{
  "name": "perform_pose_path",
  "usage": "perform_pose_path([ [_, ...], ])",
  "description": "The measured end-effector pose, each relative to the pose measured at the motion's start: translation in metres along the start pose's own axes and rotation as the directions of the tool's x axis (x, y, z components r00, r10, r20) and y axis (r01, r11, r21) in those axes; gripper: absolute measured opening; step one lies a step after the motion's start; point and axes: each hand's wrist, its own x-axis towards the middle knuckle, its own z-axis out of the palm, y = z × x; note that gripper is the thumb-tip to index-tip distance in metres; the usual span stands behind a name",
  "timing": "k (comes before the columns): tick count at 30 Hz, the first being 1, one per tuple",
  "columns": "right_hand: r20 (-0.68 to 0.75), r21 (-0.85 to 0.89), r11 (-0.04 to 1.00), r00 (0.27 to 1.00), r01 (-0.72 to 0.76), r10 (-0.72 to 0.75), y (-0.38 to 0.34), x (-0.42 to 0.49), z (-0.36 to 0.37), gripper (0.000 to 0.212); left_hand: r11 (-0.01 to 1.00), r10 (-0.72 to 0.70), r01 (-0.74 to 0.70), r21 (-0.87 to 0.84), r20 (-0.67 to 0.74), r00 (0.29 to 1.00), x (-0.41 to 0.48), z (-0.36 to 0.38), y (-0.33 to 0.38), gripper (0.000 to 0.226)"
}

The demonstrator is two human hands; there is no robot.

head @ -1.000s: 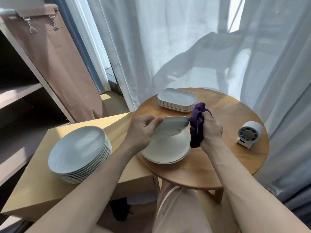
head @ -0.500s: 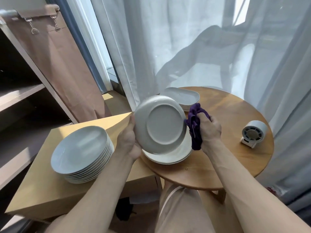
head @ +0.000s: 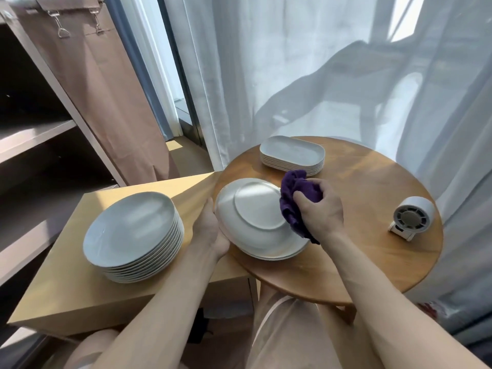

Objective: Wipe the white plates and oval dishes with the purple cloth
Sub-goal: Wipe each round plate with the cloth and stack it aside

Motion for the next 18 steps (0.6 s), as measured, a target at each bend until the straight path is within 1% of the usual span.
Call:
perform_pose_path([
  [2,0.063,-0.092,0.993,0.996,0.075,-0.069,-0.002,-0.006,0.002,0.039,0.999,-0.005,0.004,0.032,0.057,0.998,0.001,-0.008,-0.001,0.059],
  [4,0.138,-0.185,0.970,0.981,0.158,-0.133,-0.002,-0.012,0.004,0.040,0.992,0.039,-0.051,0.112,0.104,0.994,0.003,-0.013,-0.003,0.061],
  [8,0.290,-0.342,0.889,0.934,0.306,-0.210,-0.005,-0.027,0.012,0.048,0.926,0.147,-0.171,0.336,0.095,0.985,0.001,-0.014,-0.007,0.055],
  [10,0.345,-0.378,0.842,0.903,0.384,-0.257,-0.009,-0.033,0.016,0.049,0.918,0.148,-0.176,0.357,0.103,0.984,0.003,-0.016,-0.008,0.057],
  [14,0.428,-0.456,0.698,0.824,0.552,-0.372,-0.013,-0.044,0.023,0.052,0.941,0.098,-0.153,0.302,0.188,0.977,0.009,-0.023,-0.008,0.072],
  [16,0.465,-0.501,0.585,0.768,0.638,-0.441,-0.016,-0.049,0.028,0.053,0.950,0.084,-0.146,0.275,0.224,0.971,0.010,-0.025,-0.009,0.076],
  [18,0.497,-0.547,0.443,0.702,0.710,-0.510,-0.021,-0.055,0.034,0.054,0.957,0.083,-0.149,0.248,0.257,0.963,0.009,-0.026,-0.010,0.079],
])
